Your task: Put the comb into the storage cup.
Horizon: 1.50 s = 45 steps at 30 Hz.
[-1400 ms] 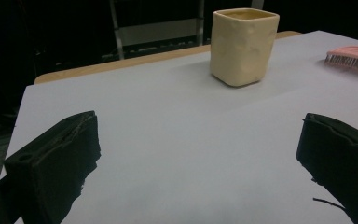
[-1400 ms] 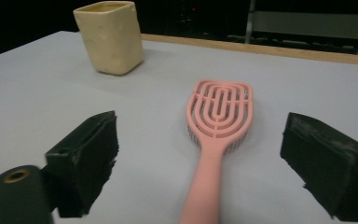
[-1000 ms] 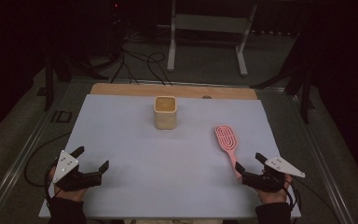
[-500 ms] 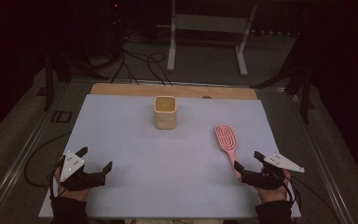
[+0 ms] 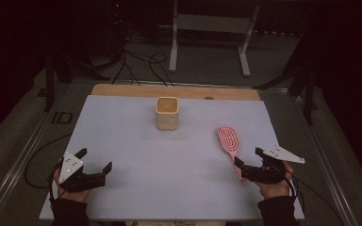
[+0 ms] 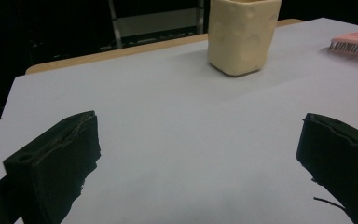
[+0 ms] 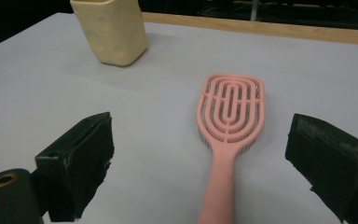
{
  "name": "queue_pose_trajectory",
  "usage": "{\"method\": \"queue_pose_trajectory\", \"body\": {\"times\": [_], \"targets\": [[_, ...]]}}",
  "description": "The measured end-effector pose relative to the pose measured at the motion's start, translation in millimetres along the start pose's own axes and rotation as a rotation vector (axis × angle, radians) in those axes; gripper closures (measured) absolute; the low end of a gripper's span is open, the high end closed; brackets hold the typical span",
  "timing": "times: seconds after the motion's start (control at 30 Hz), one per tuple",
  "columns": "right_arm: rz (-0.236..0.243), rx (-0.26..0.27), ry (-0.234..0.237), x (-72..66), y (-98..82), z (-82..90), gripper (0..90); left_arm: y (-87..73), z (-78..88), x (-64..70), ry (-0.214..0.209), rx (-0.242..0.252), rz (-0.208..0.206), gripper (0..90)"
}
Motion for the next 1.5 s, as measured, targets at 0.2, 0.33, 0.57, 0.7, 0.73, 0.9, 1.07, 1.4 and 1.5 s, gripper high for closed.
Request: {"method": "queue_pose_trajectory", "body": {"times": [0.2,0.33,0.57,0.7,0.73,0.9,1.07,1.4,1.5], "targets": [[0.016,-0.047,-0.022,-7.7,14.4,-3.8,7.6,0.2,1.2,-1.0,0.003,0.004,0.002,0.0],[0.017,-0.078,-0.022,-11.3,21.5,-8.6,7.6,0.0,0.7,-1.2,0.007,0.002,0.006,0.0],[0.012,-0.12,-0.023,-15.2,32.0,-16.2,7.6,-0.4,0.5,-0.8,0.015,-0.003,0.005,0.0],[0.01,-0.131,-0.027,-14.7,37.7,-18.3,7.6,-0.6,0.7,-1.7,0.015,-0.002,0.01,0.0],[0.007,-0.135,-0.029,-14.3,38.7,-18.8,7.6,-0.7,0.9,-1.5,0.016,-0.001,0.008,0.0],[0.002,-0.187,-0.039,-10.8,43.2,-25.9,7.6,-0.4,1.2,-1.4,0.017,0.001,0.008,0.0],[0.009,-0.238,-0.055,-6.6,44.1,-32.9,7.6,0.0,1.8,-1.0,0.018,0.002,0.006,0.1],[-0.009,-0.33,-0.07,4.0,42.7,-46.4,7.6,-0.3,2.1,-1.0,0.019,0.003,0.006,0.0],[-0.021,-0.364,-0.08,8.7,42.6,-51.5,7.6,0.0,1.6,-1.2,0.018,0.004,0.006,0.0]]}}
Point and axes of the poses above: each handheld gripper's, and its own axes: z roughly backward along the jaws, y roughly out of its top, x roughly to its right, the point moved 5 cm from there along -z, roughly forward along the jaws, and after that the axes turned 15 degrees about -x, right-handed, at the moved point
